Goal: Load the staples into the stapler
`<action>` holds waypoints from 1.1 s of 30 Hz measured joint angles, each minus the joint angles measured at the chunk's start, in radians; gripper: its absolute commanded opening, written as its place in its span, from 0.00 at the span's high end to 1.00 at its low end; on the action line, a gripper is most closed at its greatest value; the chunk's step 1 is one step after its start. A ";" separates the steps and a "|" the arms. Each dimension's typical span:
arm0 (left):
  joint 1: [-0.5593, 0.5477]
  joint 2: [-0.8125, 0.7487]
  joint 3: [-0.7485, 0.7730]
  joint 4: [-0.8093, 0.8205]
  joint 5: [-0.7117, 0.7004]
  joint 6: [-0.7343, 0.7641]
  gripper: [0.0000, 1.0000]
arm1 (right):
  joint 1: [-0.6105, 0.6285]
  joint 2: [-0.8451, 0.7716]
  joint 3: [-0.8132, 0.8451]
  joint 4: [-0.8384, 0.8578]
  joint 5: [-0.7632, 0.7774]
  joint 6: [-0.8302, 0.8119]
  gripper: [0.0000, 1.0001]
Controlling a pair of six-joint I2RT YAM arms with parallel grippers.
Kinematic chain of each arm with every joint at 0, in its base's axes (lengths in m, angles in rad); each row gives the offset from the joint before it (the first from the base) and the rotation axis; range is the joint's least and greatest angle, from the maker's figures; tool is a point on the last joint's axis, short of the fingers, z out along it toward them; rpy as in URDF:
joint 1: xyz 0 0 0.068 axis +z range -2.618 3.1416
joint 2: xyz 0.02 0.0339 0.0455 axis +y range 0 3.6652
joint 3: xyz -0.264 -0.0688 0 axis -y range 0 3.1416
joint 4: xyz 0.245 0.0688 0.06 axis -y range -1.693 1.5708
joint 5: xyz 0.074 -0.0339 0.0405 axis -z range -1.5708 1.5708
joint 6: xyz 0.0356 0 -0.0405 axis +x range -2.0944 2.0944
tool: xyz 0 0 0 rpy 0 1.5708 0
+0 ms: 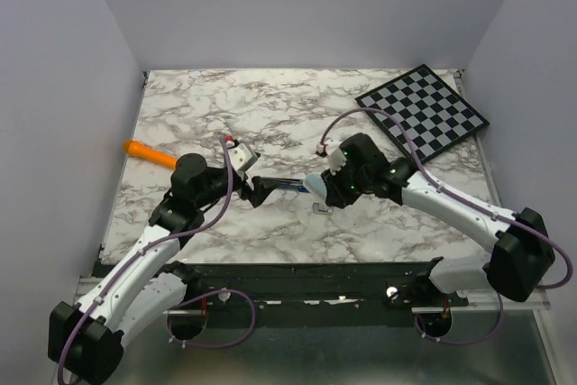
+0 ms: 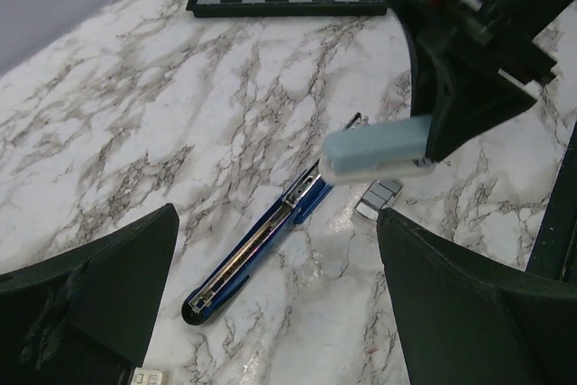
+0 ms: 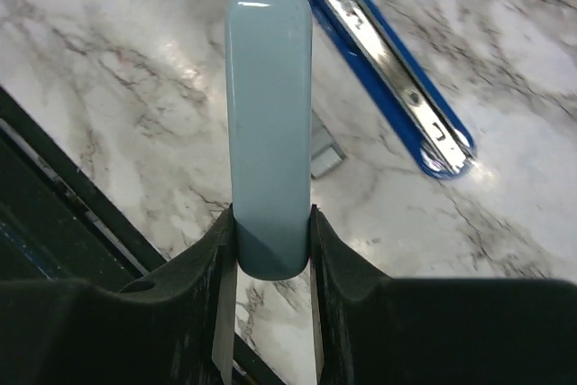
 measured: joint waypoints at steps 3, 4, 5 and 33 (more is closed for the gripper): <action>0.000 -0.082 0.000 -0.030 -0.010 0.018 0.01 | 0.095 0.104 0.047 0.013 -0.026 -0.030 0.96; 0.000 -0.116 0.000 -0.045 -0.017 0.025 0.01 | 0.122 0.144 0.065 0.015 -0.029 -0.038 0.96; 0.000 -0.141 0.000 -0.059 -0.024 0.031 0.01 | 0.150 0.182 0.082 0.023 -0.030 -0.045 0.96; -0.002 -0.215 -0.005 -0.279 0.007 0.143 0.02 | 0.259 0.231 0.089 0.157 0.043 -0.055 0.13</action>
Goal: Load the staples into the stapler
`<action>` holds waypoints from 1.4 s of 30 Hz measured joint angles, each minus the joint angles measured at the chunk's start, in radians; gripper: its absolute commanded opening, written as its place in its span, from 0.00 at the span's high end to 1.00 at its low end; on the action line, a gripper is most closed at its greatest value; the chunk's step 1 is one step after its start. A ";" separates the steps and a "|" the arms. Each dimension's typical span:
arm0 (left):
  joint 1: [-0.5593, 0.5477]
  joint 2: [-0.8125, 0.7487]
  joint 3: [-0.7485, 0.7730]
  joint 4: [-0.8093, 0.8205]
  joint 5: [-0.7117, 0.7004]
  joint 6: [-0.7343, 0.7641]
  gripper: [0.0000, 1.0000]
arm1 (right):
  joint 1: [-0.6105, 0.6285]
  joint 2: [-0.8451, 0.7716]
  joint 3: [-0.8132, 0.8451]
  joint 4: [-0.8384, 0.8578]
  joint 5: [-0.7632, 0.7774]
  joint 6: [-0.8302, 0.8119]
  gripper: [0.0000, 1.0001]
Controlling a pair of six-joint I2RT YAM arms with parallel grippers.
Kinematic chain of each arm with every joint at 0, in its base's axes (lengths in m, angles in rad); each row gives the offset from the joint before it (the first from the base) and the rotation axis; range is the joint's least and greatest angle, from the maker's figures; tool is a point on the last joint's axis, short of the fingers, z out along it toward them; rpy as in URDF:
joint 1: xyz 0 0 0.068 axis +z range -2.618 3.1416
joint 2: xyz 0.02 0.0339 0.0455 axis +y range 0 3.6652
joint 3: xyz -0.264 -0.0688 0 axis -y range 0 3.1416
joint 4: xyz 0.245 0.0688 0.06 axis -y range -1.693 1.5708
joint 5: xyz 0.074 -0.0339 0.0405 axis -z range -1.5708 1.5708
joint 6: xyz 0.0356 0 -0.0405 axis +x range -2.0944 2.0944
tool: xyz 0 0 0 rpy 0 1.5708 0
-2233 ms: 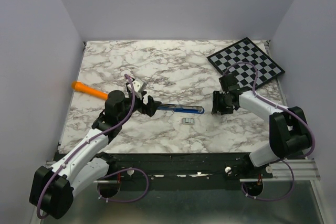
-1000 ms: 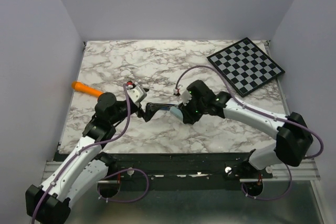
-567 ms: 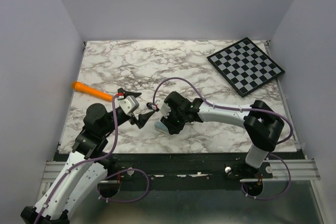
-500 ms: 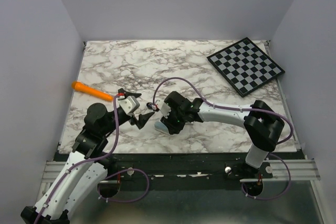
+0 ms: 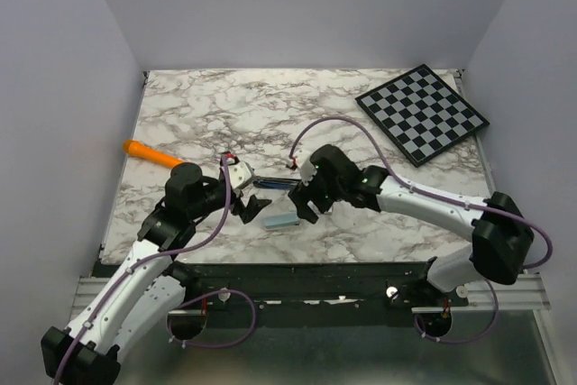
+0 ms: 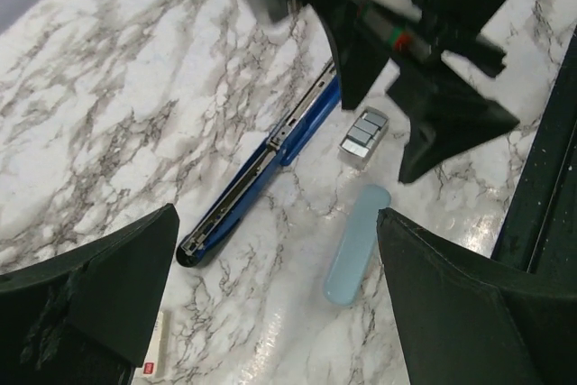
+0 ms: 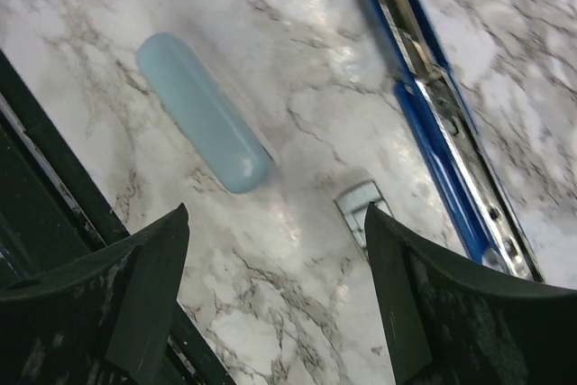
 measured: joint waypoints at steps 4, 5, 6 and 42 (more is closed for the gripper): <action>-0.011 0.092 0.010 -0.003 0.027 0.009 0.04 | -0.106 -0.126 -0.089 0.034 0.014 0.074 0.07; -0.018 0.119 0.016 -0.005 0.029 0.010 0.04 | -0.145 -0.159 -0.114 0.045 0.023 0.096 0.03; -0.026 0.140 0.022 -0.005 0.029 0.010 0.04 | -0.180 -0.197 -0.142 0.060 0.030 0.121 0.00; -0.410 0.937 0.410 -0.273 -0.259 0.179 0.33 | -0.311 -0.631 -0.406 0.246 0.335 0.311 0.00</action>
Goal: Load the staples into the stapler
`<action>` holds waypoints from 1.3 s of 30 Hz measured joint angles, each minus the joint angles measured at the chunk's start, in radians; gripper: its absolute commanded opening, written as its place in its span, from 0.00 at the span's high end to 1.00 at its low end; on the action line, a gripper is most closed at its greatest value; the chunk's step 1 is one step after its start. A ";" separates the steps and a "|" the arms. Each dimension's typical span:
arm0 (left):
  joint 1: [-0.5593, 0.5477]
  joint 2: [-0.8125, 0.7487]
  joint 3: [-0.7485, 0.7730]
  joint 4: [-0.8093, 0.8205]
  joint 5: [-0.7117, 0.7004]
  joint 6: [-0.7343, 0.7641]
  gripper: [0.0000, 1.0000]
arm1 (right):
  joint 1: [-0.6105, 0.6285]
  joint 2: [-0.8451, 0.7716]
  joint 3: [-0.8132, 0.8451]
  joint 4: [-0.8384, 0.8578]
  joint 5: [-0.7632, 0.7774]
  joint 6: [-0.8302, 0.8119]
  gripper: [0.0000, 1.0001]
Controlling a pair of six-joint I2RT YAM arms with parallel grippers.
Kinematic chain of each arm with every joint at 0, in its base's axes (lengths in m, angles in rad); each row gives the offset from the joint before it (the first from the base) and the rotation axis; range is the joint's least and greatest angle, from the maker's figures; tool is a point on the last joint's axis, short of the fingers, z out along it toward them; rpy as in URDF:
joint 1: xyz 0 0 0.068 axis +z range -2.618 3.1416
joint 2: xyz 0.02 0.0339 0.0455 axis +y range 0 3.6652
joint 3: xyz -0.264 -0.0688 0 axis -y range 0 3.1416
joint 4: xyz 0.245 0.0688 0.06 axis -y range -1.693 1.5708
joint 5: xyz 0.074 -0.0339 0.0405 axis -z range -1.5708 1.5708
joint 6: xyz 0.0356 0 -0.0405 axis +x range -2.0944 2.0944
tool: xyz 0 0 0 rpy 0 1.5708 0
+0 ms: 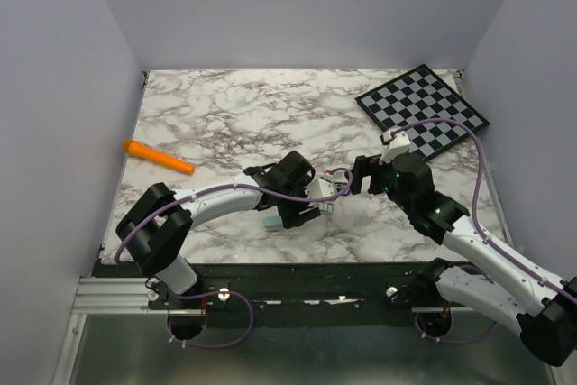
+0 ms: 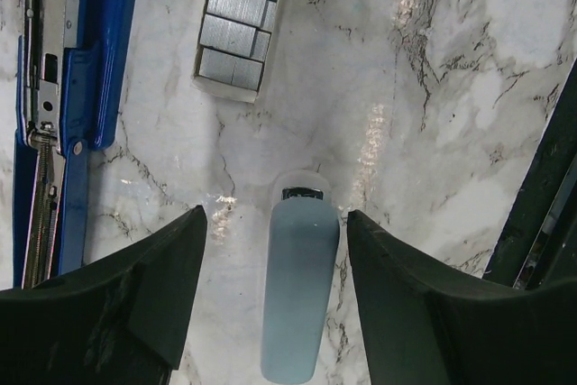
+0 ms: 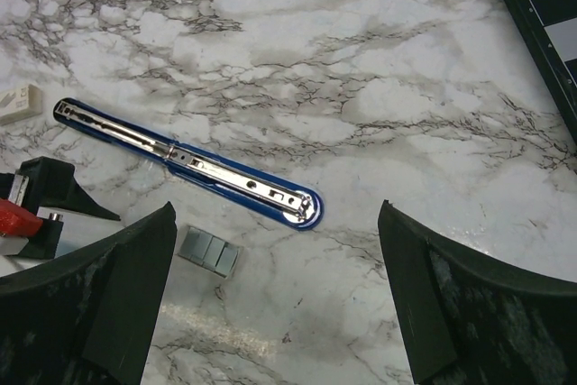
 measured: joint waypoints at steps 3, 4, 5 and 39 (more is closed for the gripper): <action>-0.001 0.019 0.016 -0.024 -0.003 0.010 0.44 | 0.000 0.000 -0.002 0.000 0.001 0.000 0.00; -0.001 0.023 0.021 -0.029 -0.003 0.011 0.48 | 0.000 0.000 -0.003 -0.001 0.002 0.000 0.00; -0.001 0.026 0.024 -0.033 -0.003 0.014 0.54 | 0.000 0.000 -0.003 -0.001 0.002 0.000 0.00; 0.001 -0.476 -0.257 0.424 -0.095 -0.486 1.00 | 0.000 0.028 -0.016 0.019 -0.458 0.295 0.27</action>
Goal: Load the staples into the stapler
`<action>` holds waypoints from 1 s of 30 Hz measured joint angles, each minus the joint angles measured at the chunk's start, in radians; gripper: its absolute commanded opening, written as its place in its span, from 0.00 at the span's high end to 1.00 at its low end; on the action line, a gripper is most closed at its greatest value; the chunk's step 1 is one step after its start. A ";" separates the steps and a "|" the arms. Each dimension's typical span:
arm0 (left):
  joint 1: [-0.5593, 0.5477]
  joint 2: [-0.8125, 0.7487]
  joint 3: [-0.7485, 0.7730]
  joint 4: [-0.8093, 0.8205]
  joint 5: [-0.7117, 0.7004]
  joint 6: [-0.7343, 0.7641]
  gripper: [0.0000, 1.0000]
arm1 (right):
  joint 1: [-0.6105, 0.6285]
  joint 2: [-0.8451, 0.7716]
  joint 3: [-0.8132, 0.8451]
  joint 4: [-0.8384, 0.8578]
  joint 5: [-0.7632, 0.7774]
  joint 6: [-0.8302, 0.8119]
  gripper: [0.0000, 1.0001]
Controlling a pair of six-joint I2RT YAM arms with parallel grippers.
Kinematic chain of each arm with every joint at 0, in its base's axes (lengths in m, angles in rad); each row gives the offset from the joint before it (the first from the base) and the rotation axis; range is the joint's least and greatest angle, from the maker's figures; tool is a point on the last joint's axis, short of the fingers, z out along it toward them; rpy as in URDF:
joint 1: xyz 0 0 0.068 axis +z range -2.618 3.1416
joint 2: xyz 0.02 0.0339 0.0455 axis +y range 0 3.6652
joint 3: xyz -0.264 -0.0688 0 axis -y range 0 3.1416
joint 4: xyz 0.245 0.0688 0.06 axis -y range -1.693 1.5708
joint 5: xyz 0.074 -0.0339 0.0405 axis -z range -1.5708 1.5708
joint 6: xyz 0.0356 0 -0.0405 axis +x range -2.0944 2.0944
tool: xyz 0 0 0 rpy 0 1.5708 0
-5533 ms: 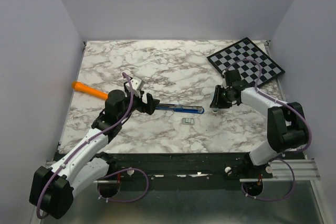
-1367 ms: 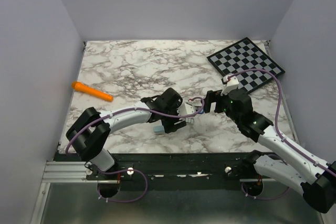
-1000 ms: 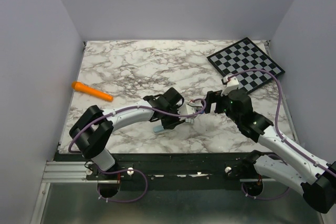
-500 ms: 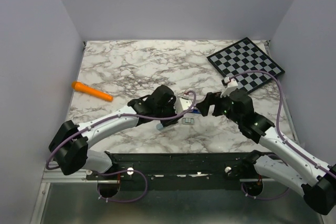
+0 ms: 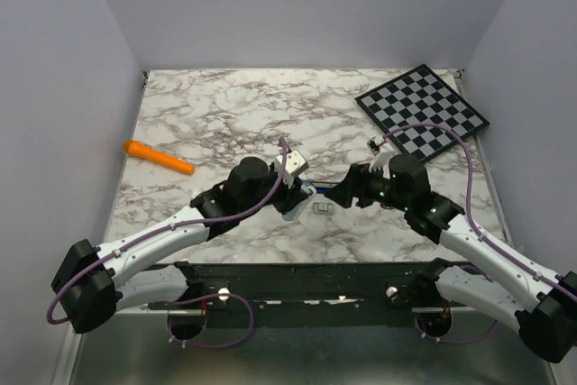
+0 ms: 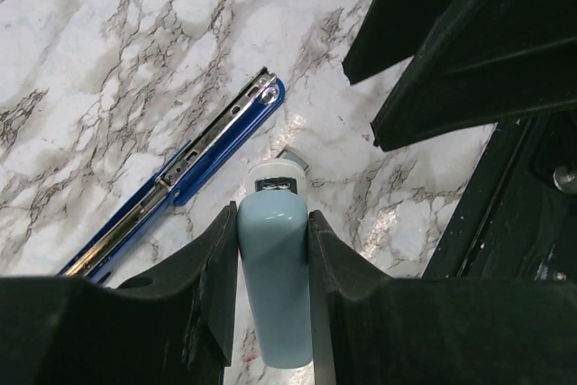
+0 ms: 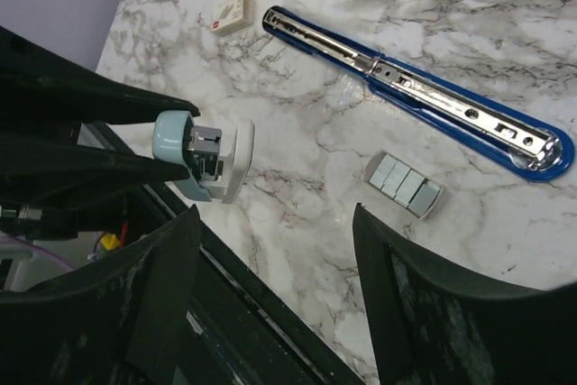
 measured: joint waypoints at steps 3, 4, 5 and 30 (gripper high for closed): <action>0.000 -0.025 -0.026 0.042 -0.008 -0.050 1.00 | 0.000 0.000 -0.017 0.015 -0.043 0.019 0.36; 0.000 -0.034 -0.029 0.051 -0.010 -0.063 1.00 | 0.000 0.000 -0.025 0.025 -0.059 0.027 0.39; 0.000 -0.043 -0.032 0.059 -0.011 -0.070 1.00 | 0.000 0.000 -0.032 0.037 -0.071 0.035 0.42; 0.000 -0.129 -0.061 0.176 -0.015 -0.115 1.00 | 0.023 0.111 0.034 0.192 -0.176 0.158 0.50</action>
